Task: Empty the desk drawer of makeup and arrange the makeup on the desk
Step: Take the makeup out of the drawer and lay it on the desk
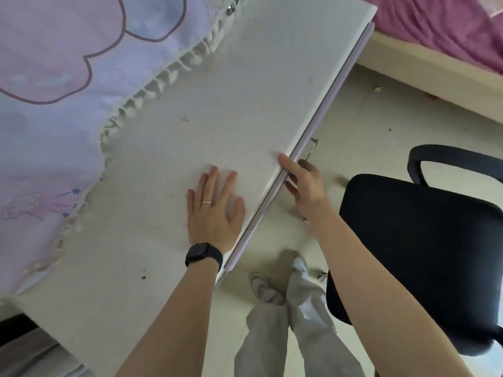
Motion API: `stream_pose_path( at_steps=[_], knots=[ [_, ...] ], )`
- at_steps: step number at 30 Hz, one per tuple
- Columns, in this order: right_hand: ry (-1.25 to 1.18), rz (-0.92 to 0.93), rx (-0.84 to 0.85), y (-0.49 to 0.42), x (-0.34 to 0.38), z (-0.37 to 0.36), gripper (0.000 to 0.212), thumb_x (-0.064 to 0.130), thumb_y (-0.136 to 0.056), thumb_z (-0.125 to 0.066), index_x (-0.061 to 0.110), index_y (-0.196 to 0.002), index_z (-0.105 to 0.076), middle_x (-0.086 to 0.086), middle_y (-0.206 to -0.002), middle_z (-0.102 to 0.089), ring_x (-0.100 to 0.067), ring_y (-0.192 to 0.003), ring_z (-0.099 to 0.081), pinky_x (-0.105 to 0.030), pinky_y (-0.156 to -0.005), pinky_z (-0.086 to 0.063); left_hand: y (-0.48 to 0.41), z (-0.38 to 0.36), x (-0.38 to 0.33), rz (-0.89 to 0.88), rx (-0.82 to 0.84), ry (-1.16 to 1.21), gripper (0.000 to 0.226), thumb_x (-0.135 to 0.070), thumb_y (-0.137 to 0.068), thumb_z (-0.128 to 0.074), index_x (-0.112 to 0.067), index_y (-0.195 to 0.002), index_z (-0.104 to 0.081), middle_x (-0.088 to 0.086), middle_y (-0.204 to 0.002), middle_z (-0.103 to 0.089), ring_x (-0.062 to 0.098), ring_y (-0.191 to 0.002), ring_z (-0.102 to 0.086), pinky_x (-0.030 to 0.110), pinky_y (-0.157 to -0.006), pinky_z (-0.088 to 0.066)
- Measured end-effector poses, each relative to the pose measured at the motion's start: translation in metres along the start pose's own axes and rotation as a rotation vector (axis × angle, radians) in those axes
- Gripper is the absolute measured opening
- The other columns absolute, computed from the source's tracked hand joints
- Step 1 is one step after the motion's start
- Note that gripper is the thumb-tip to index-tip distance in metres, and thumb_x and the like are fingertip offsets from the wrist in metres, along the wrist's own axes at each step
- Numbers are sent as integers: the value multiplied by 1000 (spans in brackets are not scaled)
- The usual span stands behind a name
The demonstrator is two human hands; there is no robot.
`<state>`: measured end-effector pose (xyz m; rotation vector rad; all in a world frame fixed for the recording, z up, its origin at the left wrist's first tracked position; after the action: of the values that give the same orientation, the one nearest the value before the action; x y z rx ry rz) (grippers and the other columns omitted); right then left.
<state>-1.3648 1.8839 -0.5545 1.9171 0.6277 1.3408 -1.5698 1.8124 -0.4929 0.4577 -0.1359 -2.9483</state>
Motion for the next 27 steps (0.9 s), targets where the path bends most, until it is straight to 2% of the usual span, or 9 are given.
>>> stream_pose_path(
  at_steps=[3, 6, 12, 15, 17, 19, 21, 24, 27],
  knots=[
    [-1, -25, 66, 0, 5, 2, 69, 39, -58, -95, 15, -107, -53, 3, -84, -67, -5, -76, -67, -27, -76, -53, -1, 0, 1, 8, 19, -13, 55, -48, -97, -35, -41, -152, -33, -10, -166, -14, 18, -152, -13, 42, -125, -4],
    [1, -26, 63, 0, 3, 8, 53, 33, -61, -94, 16, -94, -56, 0, -85, -65, -8, -80, -63, -28, -75, -53, 0, 0, 2, 9, 29, -14, 56, -48, -97, -33, -41, -153, -34, -9, -166, -13, 18, -153, -12, 42, -125, -3],
    [58, -23, 0, 7, 5, 31, 90, 36, -63, -87, 2, -137, -50, -15, -126, -66, -15, -108, -65, -32, -83, -55, -3, 3, -2, 8, 41, -17, 57, -49, -97, -31, -39, -153, -34, -7, -166, -15, 20, -153, -12, 43, -125, -3],
    [175, -45, -45, 14, 7, 34, 100, 48, -57, -86, 13, -141, -45, -5, -133, -60, -18, -122, -59, -48, -96, -55, -2, 2, -1, 14, 58, -28, 58, -50, -96, -30, -40, -153, -32, -8, -167, -13, 19, -153, -9, 41, -124, 0],
    [272, -42, -90, 19, 9, 28, 107, 44, -66, -85, 30, -153, -23, 2, -142, -46, -20, -120, -57, -53, -89, -58, -2, 2, -1, 21, 59, -35, 57, -49, -97, -30, -40, -153, -31, -8, -167, -12, 18, -153, -8, 41, -124, 0],
    [359, -44, -114, 21, 8, 18, 113, 31, -79, -79, 44, -156, 2, 6, -137, -39, -15, -104, -60, -45, -67, -63, -3, 1, -1, 24, 66, -46, 57, -49, -97, -31, -41, -154, -30, -8, -167, -12, 18, -153, -7, 42, -124, 0],
    [395, -73, -134, 22, 9, 7, 105, 27, -89, -68, 49, -155, 11, 3, -121, -51, -16, -89, -63, -40, -55, -62, -2, 0, 0, 23, 66, -58, 57, -49, -98, -31, -41, -154, -29, -7, -167, -12, 18, -152, -7, 43, -124, -1],
    [437, -65, -143, 20, 15, -2, 91, 19, -95, -53, 50, -155, 9, -1, -103, -56, -25, -79, -65, -49, -57, -63, -1, -1, 2, 19, 58, -69, 57, -50, -98, -29, -42, -154, -28, -7, -167, -12, 17, -152, -7, 43, -124, -1],
    [422, -56, -133, 19, 19, -3, 93, 3, -90, -47, 44, -158, 1, -4, -97, -56, -27, -74, -64, -55, -58, -62, -4, -2, 2, 15, 58, -77, 57, -49, -98, -30, -42, -154, -26, -7, -167, -12, 18, -153, -8, 43, -124, -3]
  ],
)
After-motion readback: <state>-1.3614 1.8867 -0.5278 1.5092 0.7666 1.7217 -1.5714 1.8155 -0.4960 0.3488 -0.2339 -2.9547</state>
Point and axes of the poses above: each hand's wrist, its own y-axis away from the middle knuckle, its own z-axis out of the back of the hand, x = y × z, the point moved 5 cm from there along -y, towards the middle knuckle
